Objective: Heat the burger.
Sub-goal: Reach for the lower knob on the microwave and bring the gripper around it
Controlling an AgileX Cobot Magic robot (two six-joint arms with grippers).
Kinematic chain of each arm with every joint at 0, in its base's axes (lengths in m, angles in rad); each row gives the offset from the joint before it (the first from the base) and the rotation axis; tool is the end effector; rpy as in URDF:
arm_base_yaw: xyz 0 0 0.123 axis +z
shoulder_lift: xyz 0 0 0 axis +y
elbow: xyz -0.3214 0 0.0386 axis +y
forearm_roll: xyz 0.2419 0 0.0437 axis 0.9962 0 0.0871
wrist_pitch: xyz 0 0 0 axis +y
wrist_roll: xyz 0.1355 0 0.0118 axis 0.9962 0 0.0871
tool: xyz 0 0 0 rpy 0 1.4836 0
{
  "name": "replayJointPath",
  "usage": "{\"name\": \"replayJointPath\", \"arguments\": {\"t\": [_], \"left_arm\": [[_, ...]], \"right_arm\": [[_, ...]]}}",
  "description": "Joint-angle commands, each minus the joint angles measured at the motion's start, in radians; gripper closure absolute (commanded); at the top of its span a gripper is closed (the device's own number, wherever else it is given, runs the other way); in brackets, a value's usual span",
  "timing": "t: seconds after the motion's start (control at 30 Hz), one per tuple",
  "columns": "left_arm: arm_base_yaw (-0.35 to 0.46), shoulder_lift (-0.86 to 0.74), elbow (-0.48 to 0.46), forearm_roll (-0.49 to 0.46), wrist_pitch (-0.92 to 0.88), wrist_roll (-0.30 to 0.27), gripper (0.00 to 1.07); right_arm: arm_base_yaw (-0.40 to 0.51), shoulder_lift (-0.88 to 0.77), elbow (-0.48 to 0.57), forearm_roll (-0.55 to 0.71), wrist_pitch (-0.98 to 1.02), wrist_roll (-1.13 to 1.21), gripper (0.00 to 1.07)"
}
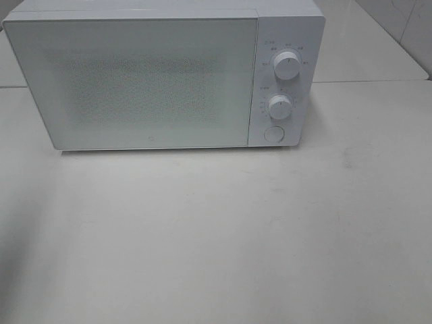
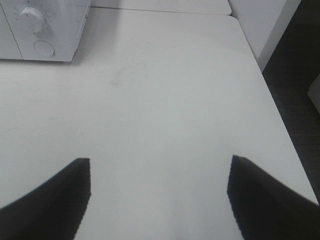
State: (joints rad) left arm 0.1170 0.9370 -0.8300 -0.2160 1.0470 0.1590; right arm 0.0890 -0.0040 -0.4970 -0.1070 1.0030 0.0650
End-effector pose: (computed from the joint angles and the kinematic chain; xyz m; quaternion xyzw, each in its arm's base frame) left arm 0.1536 -0.0074 0.3061 -0.0087 0.9632 -0.0687 0.2598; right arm -0.0052 -0.0128 0.2605 -0.0095 0.8363 -0.0113 0.5481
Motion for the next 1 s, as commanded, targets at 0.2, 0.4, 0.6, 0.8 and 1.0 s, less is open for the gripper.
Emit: {"name": "replayJointPath", "arguments": {"t": [0.2,0.4,0.6,0.8,1.0], "left_arm": [[0.003,-0.197,0.132,0.025,-0.027,-0.012,0.08],[0.003,-0.347,0.206,0.028,0.007,-0.012,0.08],[0.003,-0.497,0.26,0.033,0.008,-0.058,0.08],[0.003,-0.623,0.296,0.036,-0.007,-0.071,0.08],[0.003,-0.734,0.296,0.045,-0.006,-0.076,0.08]], "right_arm": [[-0.008,-0.027,0.0,-0.009,-0.007,0.008,0.32],[-0.008,-0.027,0.0,-0.009,-0.007,0.008,0.32],[-0.008,-0.027,0.0,-0.009,-0.007,0.008,0.32],[-0.008,-0.027,0.0,-0.009,-0.007,0.008,0.32],[-0.008,-0.027,0.0,-0.009,-0.007,0.008,0.32]]}}
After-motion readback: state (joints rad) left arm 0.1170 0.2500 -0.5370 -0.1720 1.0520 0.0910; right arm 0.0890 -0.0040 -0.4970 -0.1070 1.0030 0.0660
